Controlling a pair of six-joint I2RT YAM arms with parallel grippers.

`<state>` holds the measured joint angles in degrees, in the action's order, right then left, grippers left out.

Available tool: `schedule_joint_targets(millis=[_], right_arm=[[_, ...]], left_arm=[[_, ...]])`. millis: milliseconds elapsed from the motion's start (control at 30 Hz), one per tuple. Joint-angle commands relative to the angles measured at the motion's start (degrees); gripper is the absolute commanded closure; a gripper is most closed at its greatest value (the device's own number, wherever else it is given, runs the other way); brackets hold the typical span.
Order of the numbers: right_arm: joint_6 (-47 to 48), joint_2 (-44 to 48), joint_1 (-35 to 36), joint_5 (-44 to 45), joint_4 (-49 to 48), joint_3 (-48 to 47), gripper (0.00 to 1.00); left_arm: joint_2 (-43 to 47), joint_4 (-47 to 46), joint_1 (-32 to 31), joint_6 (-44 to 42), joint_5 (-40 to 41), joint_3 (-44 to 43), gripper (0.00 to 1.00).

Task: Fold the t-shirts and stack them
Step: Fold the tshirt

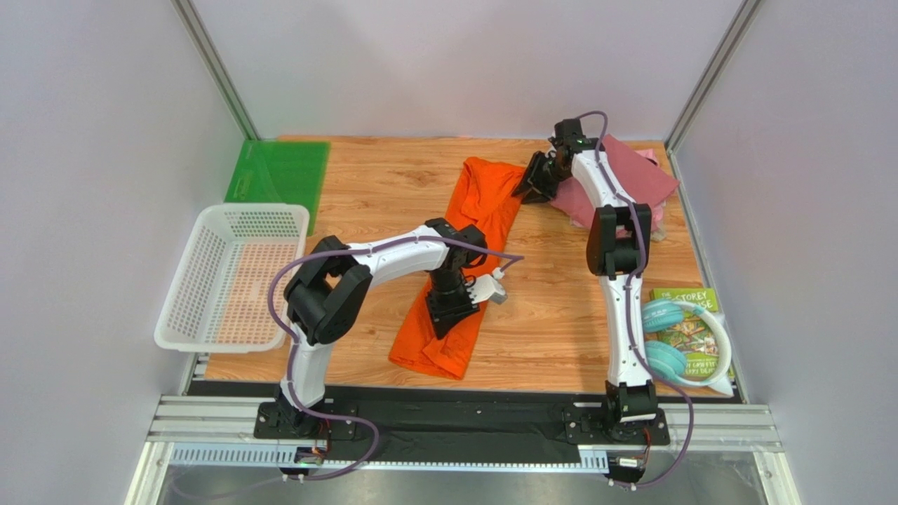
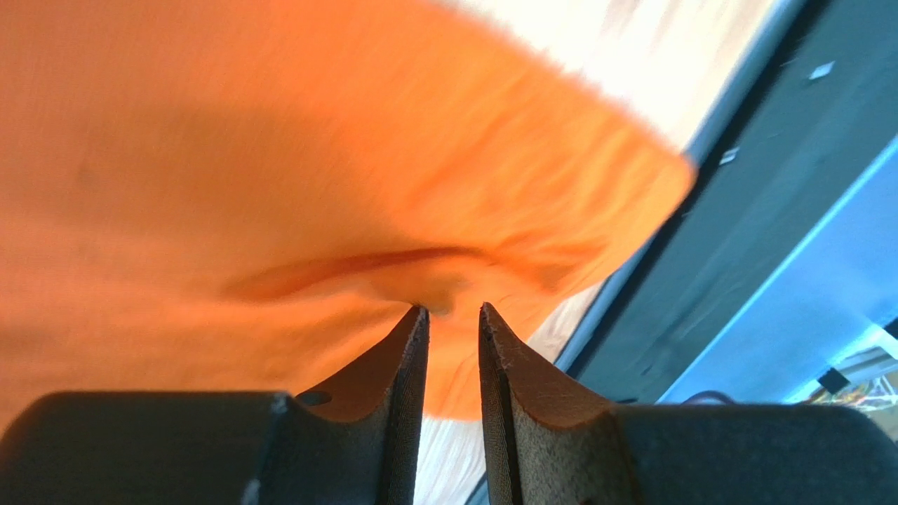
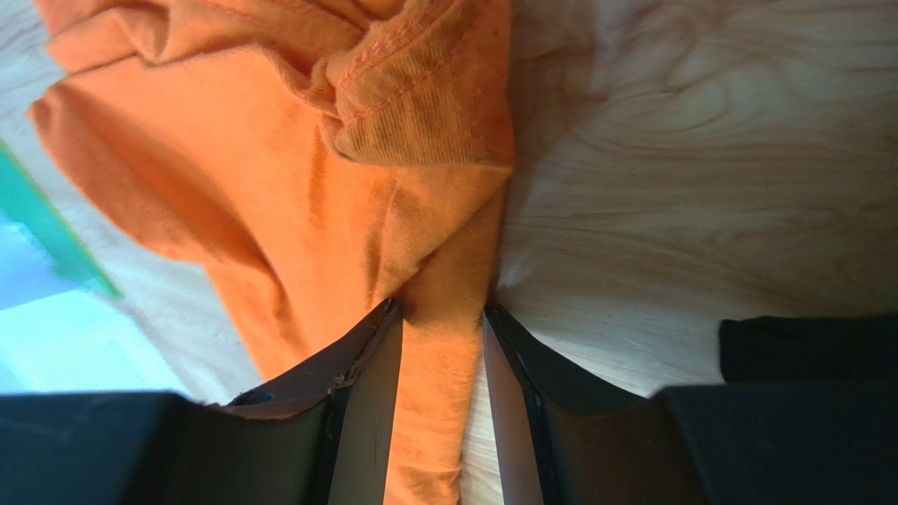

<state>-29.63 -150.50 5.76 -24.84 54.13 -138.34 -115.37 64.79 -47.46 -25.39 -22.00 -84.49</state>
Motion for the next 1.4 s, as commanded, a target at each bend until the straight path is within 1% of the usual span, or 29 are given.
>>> schedule_joint_targets(millis=[0,133,167,200,267,300,333,367,400,433,467,500,533,567,600,633,667,767,800,867,900,967,1000,1100,1167,1367], right_arm=[[-1.4,-1.6,0.0,-2.8,-1.4,-1.5,0.59],[-0.9,-0.9,0.0,-4.3,-2.4,-2.7,0.59],[-0.4,-0.2,0.1,-4.3,-2.4,-2.5,0.59],[-0.1,2.6,0.2,-3.5,-2.3,-0.9,0.59],[1.0,6.5,0.7,-2.1,-2.3,1.9,0.59],[2.0,10.7,0.7,-0.4,-2.1,3.9,0.59],[2.6,13.3,1.2,0.7,-1.2,7.1,0.59],[3.1,15.6,1.4,1.9,-0.8,9.3,0.59],[4.3,17.8,1.9,4.6,-0.2,11.4,0.59],[4.9,22.9,3.3,6.2,1.1,16.3,0.59],[5.5,25.1,4.2,7.7,1.2,19.2,0.59],[6.0,27.9,5.2,9.5,1.1,22.3,0.59],[6.8,32.3,7.9,10.3,0.5,26.0,0.59],[7.1,34.7,9.4,10.9,-0.2,32.3,0.58],[7.4,36.6,10.9,11.4,-0.7,35.9,0.58],[7.2,38.3,14.5,11.7,-2.0,38.8,0.58],[7.1,41.6,16.5,11.8,-2.7,44.4,0.58],[6.3,45.1,23.6,14.9,-2.6,50.3,0.58],[5.7,46.2,26.5,15.7,-2.5,51.7,0.58],[4.6,48.4,29.6,16.0,-3.6,55.7,0.59],[4.1,48.7,32.6,16.6,-3.8,56.7,0.59],[3.2,49.2,35.5,16.7,-3.8,58.2,0.59],[2.6,49.5,38.3,16.9,-3.8,59.6,0.59],[1.1,49.2,42.0,16.8,-4.7,61.2,0.59],[0.3,49.0,43.3,17.2,-4.7,61.4,0.6],[-1.0,47.6,47.9,16.6,-5.3,59.9,0.6]], left_arm=[[0.4,3.6,-0.4,0.2,-6.4,-1.3,0.7],[3.3,5.0,-0.4,-1.2,-8.1,0.0,0.69],[4.2,5.9,-0.2,-1.5,-8.1,0.1,0.7],[5.2,6.4,0.4,-1.9,-8.7,0.1,0.71],[9.7,7.4,4.1,-2.0,-10.9,-1.7,0.71],[11.2,7.5,5.9,-1.8,-11.3,-3.1,0.71],[13.8,7.9,10.2,-1.4,-12.9,-4.7,0.71],[14.8,8.6,12.4,-0.6,-13.6,-8.5,0.71],[15.8,8.6,14.7,0.3,-13.9,-10.4,0.72],[17.4,8.3,19.0,1.1,-13.9,-11.9,0.72],[18.3,7.5,21.0,2.0,-13.8,-13.9,0.72],[19.1,6.8,22.7,4.0,-13.4,-14.3,0.72],[20.9,5.7,26.2,5.2,-12.8,-14.2,0.72],[22.0,2.6,27.8,6.8,-12.6,-12.5,0.72],[23.2,0.7,29.3,10.0,-12.5,-10.8,0.72],[25.5,-4.1,31.8,11.9,-11.7,-8.7,0.72],[26.5,-6.3,32.5,13.5,-10.4,-4.2,0.72],[27.0,-9.3,33.0,15.8,-6.1,1.4,0.73],[26.3,-9.2,33.0,16.1,-5.6,2.1,0.73],[26.0,-9.8,33.1,16.8,-4.5,4.4,0.73],[25.9,-10.0,33.1,16.9,-4.1,4.9,0.73],[25.9,-10.7,33.1,16.3,-2.1,6.0,0.73],[25.6,-10.7,33.1,16.2,-1.4,6.0,0.73],[24.8,-9.8,33.2,15.5,-1.9,5.7,0.73],[24.6,-9.5,33.2,15.4,-2.3,5.7,0.73],[23.7,-9.4,33.2,14.6,-0.9,5.9,0.73]])
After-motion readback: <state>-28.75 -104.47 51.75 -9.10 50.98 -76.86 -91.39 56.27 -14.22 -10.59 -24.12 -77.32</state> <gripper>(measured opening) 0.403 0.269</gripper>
